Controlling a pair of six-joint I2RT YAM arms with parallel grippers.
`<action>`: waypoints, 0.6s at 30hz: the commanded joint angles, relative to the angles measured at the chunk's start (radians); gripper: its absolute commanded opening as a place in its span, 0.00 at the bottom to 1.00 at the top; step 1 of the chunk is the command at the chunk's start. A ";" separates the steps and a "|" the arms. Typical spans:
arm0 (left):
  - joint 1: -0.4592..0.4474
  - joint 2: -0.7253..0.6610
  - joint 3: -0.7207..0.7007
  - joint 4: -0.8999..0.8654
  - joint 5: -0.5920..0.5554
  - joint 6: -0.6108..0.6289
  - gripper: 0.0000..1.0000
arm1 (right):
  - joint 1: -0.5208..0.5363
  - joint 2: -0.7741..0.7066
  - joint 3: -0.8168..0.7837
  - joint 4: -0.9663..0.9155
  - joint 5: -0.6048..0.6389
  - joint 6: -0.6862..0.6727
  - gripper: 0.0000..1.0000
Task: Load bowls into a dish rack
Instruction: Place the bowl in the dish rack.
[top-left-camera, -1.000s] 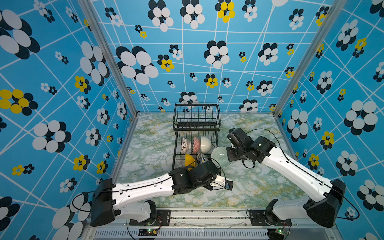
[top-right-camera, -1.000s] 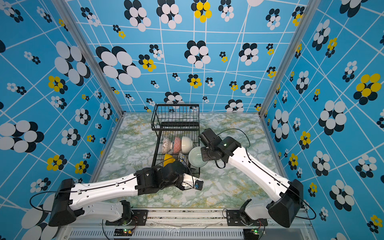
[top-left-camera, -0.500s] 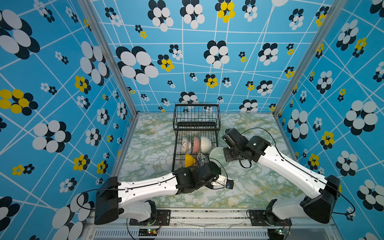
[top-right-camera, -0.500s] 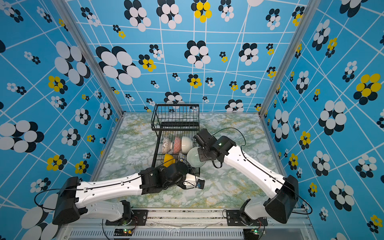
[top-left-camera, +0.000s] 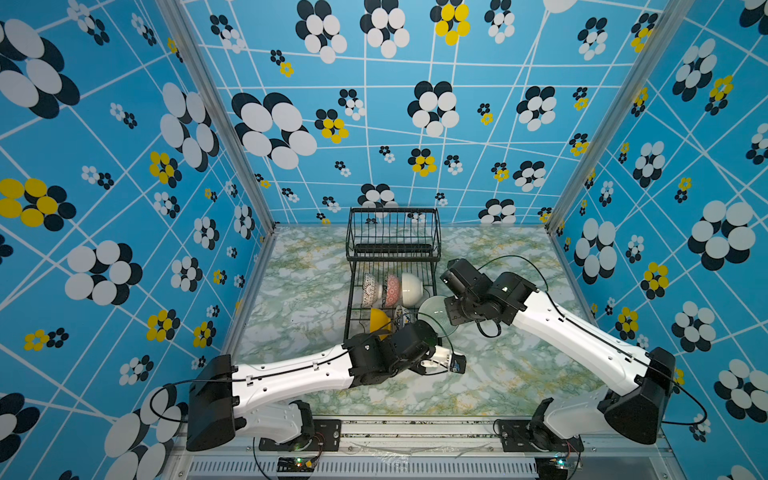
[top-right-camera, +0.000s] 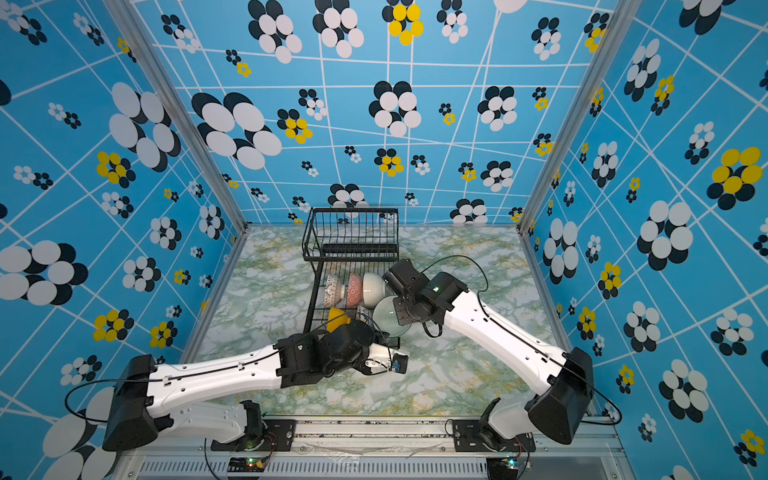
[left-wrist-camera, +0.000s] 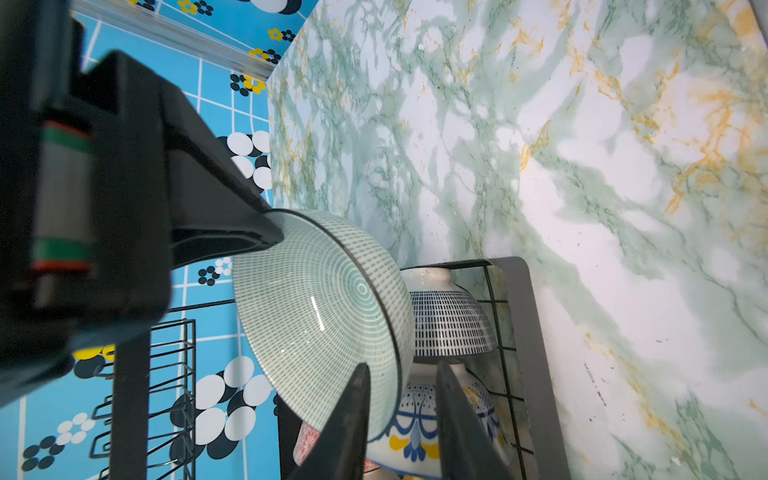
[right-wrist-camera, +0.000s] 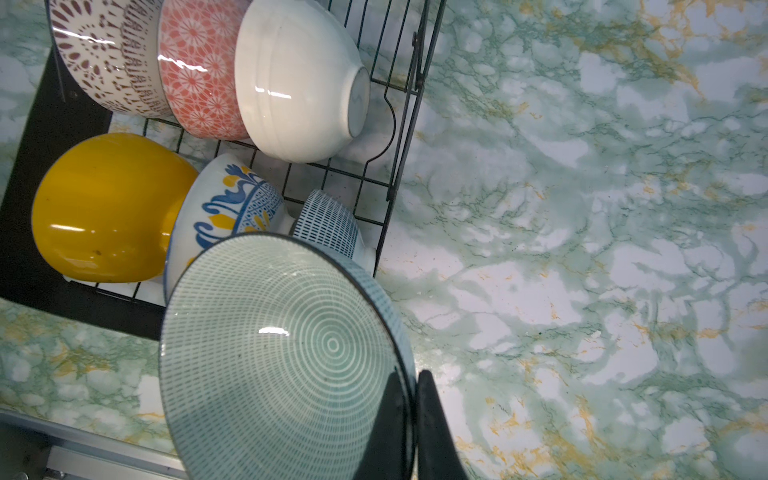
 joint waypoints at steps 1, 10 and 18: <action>0.015 0.020 0.042 -0.019 0.002 -0.017 0.29 | 0.010 0.001 0.041 -0.002 0.035 0.021 0.00; 0.030 0.073 0.064 -0.029 -0.031 -0.014 0.23 | 0.017 0.011 0.046 -0.009 0.041 0.021 0.00; 0.030 0.118 0.079 -0.049 -0.068 -0.013 0.19 | 0.022 0.016 0.052 -0.015 0.057 0.029 0.00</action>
